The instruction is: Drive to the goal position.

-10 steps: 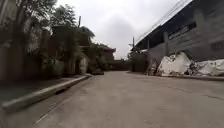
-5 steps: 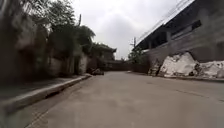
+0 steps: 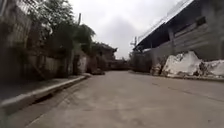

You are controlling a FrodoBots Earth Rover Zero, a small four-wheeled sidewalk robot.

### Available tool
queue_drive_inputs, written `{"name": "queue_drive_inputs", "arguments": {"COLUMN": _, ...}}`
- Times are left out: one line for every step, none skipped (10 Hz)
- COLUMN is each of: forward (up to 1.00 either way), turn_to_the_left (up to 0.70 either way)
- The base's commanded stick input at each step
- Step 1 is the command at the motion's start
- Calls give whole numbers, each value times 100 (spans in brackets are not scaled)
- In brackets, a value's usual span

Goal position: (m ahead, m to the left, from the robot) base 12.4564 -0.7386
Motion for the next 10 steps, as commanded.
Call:
{"name": "queue_drive_inputs", "arguments": {"forward": 85, "turn_to_the_left": 0}}
{"name": "queue_drive_inputs", "arguments": {"forward": 85, "turn_to_the_left": 0}}
{"name": "queue_drive_inputs", "arguments": {"forward": 85, "turn_to_the_left": 0}}
{"name": "queue_drive_inputs", "arguments": {"forward": 85, "turn_to_the_left": 0}}
{"name": "queue_drive_inputs", "arguments": {"forward": 85, "turn_to_the_left": 0}}
{"name": "queue_drive_inputs", "arguments": {"forward": 85, "turn_to_the_left": 0}}
{"name": "queue_drive_inputs", "arguments": {"forward": 85, "turn_to_the_left": 0}}
{"name": "queue_drive_inputs", "arguments": {"forward": 85, "turn_to_the_left": 0}}
{"name": "queue_drive_inputs", "arguments": {"forward": 85, "turn_to_the_left": 0}}
{"name": "queue_drive_inputs", "arguments": {"forward": 85, "turn_to_the_left": 0}}
